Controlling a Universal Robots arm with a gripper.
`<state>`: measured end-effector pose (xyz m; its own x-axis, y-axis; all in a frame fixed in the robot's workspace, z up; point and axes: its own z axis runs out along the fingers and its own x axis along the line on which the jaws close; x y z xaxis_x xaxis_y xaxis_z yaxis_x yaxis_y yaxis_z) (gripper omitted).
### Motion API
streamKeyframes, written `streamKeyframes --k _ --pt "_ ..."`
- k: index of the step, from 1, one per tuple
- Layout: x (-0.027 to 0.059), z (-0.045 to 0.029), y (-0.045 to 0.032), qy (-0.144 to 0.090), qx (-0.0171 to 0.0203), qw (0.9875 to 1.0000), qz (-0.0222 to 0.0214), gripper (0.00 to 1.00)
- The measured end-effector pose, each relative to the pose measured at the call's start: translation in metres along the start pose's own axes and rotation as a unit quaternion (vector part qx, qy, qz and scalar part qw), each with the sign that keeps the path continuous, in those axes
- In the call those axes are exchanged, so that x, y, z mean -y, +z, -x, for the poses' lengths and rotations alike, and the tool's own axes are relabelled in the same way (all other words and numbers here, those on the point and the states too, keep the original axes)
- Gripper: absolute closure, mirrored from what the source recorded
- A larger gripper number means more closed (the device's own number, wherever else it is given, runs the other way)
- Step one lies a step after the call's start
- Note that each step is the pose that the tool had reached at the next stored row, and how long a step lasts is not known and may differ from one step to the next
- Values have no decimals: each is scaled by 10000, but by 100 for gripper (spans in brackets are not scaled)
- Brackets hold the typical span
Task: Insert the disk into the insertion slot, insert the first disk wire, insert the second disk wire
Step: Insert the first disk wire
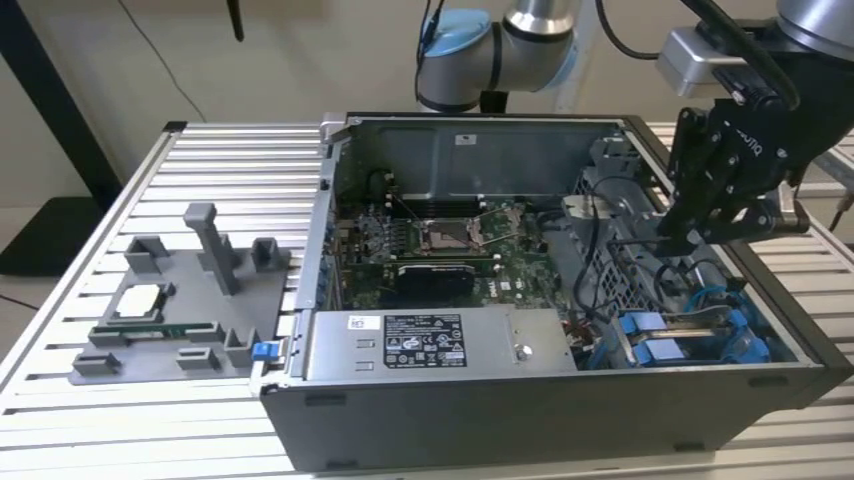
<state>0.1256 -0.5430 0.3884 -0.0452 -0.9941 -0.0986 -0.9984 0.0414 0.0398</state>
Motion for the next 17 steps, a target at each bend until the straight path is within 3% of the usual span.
streamKeyframes --k 4,17 --pt "1 -31 -2 0 0 10000 0 0" --pt "-14 -36 19 -8 6 10000 0 0"
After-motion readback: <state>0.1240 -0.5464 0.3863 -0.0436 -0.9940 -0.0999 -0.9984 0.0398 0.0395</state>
